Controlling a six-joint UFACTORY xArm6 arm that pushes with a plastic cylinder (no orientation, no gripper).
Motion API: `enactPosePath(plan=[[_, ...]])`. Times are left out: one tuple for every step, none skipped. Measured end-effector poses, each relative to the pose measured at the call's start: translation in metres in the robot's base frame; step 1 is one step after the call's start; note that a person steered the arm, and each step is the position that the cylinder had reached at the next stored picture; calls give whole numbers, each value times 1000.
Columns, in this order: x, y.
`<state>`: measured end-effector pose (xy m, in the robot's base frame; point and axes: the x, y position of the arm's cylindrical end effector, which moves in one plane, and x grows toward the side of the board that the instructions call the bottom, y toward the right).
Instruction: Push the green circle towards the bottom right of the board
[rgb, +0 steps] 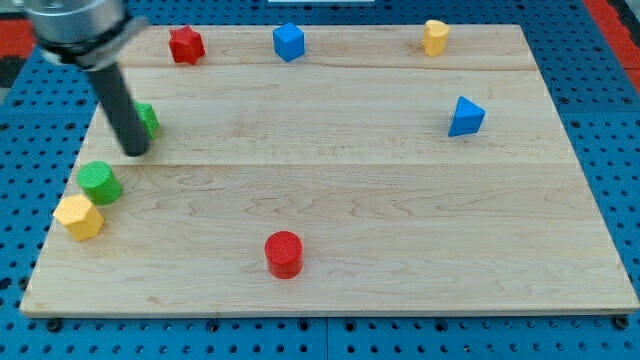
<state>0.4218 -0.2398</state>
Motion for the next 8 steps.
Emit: enactPosePath(plan=[[3, -23], [16, -43], [42, -48], [49, -34], [60, 34], [63, 108], [71, 145], [75, 111]])
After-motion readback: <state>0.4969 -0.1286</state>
